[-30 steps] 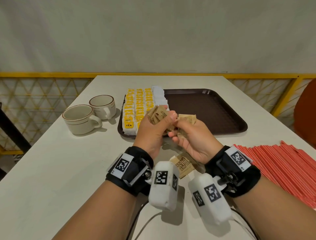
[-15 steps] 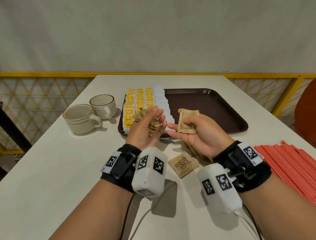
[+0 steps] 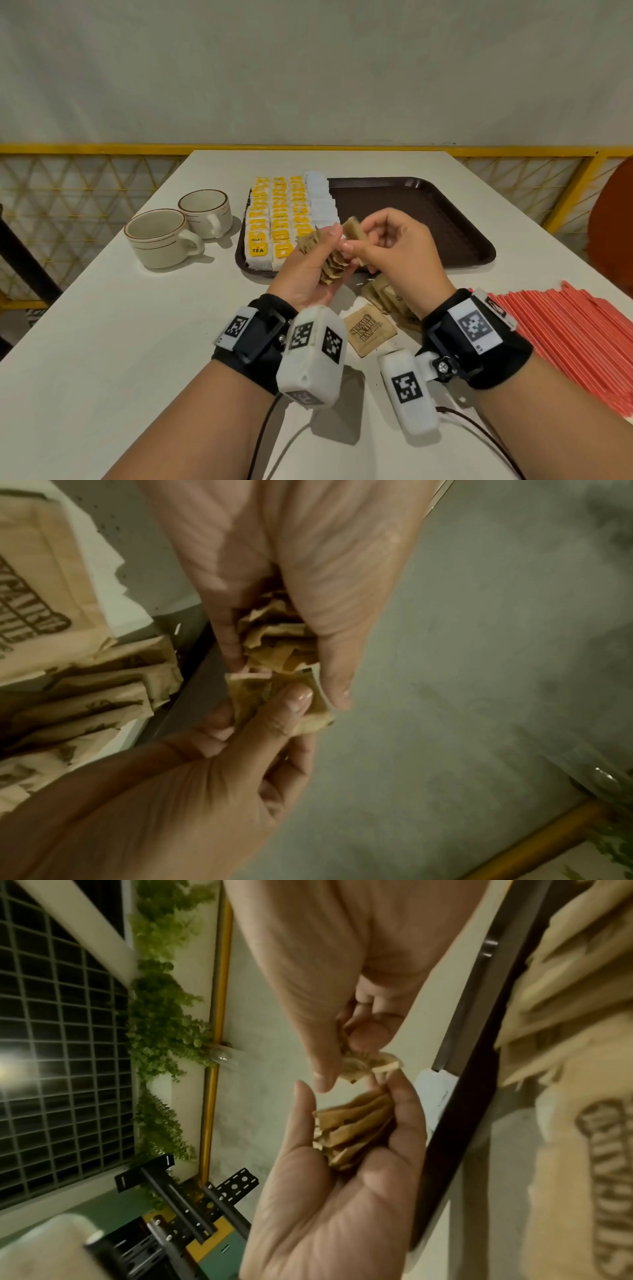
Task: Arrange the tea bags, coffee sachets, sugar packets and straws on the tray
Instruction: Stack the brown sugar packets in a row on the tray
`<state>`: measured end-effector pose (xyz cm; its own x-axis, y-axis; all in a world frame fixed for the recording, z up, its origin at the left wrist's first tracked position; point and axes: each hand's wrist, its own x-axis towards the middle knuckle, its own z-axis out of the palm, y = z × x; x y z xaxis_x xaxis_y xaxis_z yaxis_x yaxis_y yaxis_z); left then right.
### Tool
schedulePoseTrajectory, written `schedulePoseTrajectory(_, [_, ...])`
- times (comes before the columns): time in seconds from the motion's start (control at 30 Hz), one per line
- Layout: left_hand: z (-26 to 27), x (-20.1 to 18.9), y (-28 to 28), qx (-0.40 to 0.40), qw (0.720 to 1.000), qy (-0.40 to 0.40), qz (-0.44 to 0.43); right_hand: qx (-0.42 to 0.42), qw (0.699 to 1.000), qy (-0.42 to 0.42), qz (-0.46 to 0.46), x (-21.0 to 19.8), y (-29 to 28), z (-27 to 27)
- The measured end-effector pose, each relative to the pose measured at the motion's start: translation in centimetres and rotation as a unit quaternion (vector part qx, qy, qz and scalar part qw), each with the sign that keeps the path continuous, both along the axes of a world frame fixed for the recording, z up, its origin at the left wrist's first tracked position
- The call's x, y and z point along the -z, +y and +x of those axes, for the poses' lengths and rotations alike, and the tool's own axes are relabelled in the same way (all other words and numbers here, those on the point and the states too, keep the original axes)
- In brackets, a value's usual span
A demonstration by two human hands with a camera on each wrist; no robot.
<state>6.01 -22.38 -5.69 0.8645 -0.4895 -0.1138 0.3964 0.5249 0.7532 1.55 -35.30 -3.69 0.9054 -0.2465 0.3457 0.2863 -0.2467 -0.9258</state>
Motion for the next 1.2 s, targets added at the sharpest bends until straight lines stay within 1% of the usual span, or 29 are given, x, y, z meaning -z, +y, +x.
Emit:
schedulePoseTrajectory(0.1, [0.0,-0.1,0.0,0.007,1.000,-0.012,-0.020,-0.083,0.995,0.023,-0.048,0.0,0.5,-0.3])
schedulePoseTrajectory(0.13, [0.1,-0.1,0.1,0.011,1.000,-0.014,-0.022,-0.096,0.994,0.029,-0.044,-0.1,0.6,-0.3])
schedulePoseTrajectory(0.17, [0.2,-0.1,0.4,0.020,0.999,-0.016,-0.024,-0.104,0.994,0.040,-0.010,-0.2,0.7,-0.3])
schedulePoseTrajectory(0.2, [0.2,-0.2,0.5,0.034,0.999,-0.027,-0.027,-0.115,0.990,0.056,0.052,-0.4,0.7,-0.3])
schedulePoseTrajectory(0.27, [0.1,-0.2,0.7,0.066,0.996,-0.052,-0.041,-0.151,0.966,0.082,0.196,-0.8,0.6,-0.2])
schedulePoseTrajectory(0.3, [-0.1,-0.4,0.6,0.071,0.994,-0.062,-0.048,-0.165,0.952,0.085,0.244,-0.9,0.6,-0.2])
schedulePoseTrajectory(0.37, [-0.2,-0.7,0.4,0.049,0.996,-0.040,-0.057,-0.183,0.939,0.084,0.280,-1.1,0.6,-0.2])
schedulePoseTrajectory(0.4, [-0.1,-0.7,0.3,0.028,0.998,-0.016,-0.057,-0.182,0.941,0.082,0.272,-1.2,0.6,-0.2])
schedulePoseTrajectory(0.43, [0.0,-0.8,0.3,0.006,0.998,0.012,-0.054,-0.171,0.952,0.077,0.242,-1.5,0.6,-0.2])
schedulePoseTrajectory(0.47, [0.2,-0.8,0.3,-0.019,0.998,0.041,-0.045,-0.154,0.969,0.065,0.180,-1.9,0.5,-0.2])
schedulePoseTrajectory(0.5, [0.5,-0.8,0.4,-0.040,0.996,0.067,-0.043,-0.132,0.986,0.050,0.083,-2.4,0.2,0.0])
schedulePoseTrajectory(0.53, [0.6,-1.1,0.5,-0.055,0.994,0.084,-0.040,-0.122,0.991,0.039,-0.039,-3.2,0.0,0.1])
schedulePoseTrajectory(0.57, [0.6,-1.3,0.7,-0.065,0.992,0.097,-0.044,-0.130,0.976,0.047,-0.167,-3.9,-0.2,0.2])
schedulePoseTrajectory(0.6, [0.7,-1.5,0.8,-0.064,0.991,0.102,-0.050,-0.150,0.943,0.073,-0.287,-4.4,-0.1,0.4])
schedulePoseTrajectory(0.63, [0.6,-1.6,1.0,-0.050,0.992,0.103,-0.059,-0.171,0.901,0.105,-0.385,-4.8,0.2,0.6])
schedulePoseTrajectory(0.67, [0.4,-1.6,1.1,-0.029,0.992,0.101,-0.063,-0.188,0.859,0.124,-0.460,-5.2,0.8,0.7])
schedulePoseTrajectory(0.7, [0.2,-1.6,1.2,-0.005,0.993,0.096,-0.066,-0.198,0.827,0.121,-0.512,-5.2,1.5,1.0])
schedulePoseTrajectory(0.73, [0.0,-1.7,1.2,0.008,0.995,0.087,-0.056,-0.201,0.808,0.105,-0.544,-5.0,1.9,1.4])
schedulePoseTrajectory(0.77, [-0.1,-1.6,1.1,0.016,0.996,0.075,-0.038,-0.201,0.798,0.097,-0.559,-5.0,2.2,1.8])
schedulePoseTrajectory(0.8, [-0.1,-1.6,1.1,0.017,0.998,0.064,-0.015,-0.201,0.796,0.102,-0.562,-5.1,2.4,2.2])
schedulePoseTrajectory(0.87, [-0.3,-1.8,1.1,0.003,0.998,0.056,0.015,-0.207,0.795,0.124,-0.557,-5.7,2.5,2.9])
schedulePoseTrajectory(1.0, [-0.7,-2.0,0.9,-0.014,0.998,0.066,0.015,-0.231,0.802,0.103,-0.541,-6.4,2.5,3.7])
schedulePoseTrajectory(1.1, [-0.7,-2.0,0.6,-0.033,0.998,0.061,0.008,-0.231,0.795,0.107,-0.550,-5.9,2.8,4.1])
schedulePoseTrajectory(1.13, [-0.6,-1.9,0.7,-0.038,0.997,0.060,0.004,-0.219,0.798,0.097,-0.553,-5.6,2.8,4.2])
schedulePoseTrajectory(1.2, [-0.5,-1.8,1.1,-0.027,0.998,0.048,-0.017,-0.206,0.820,0.082,-0.528,-5.2,2.8,4.4])
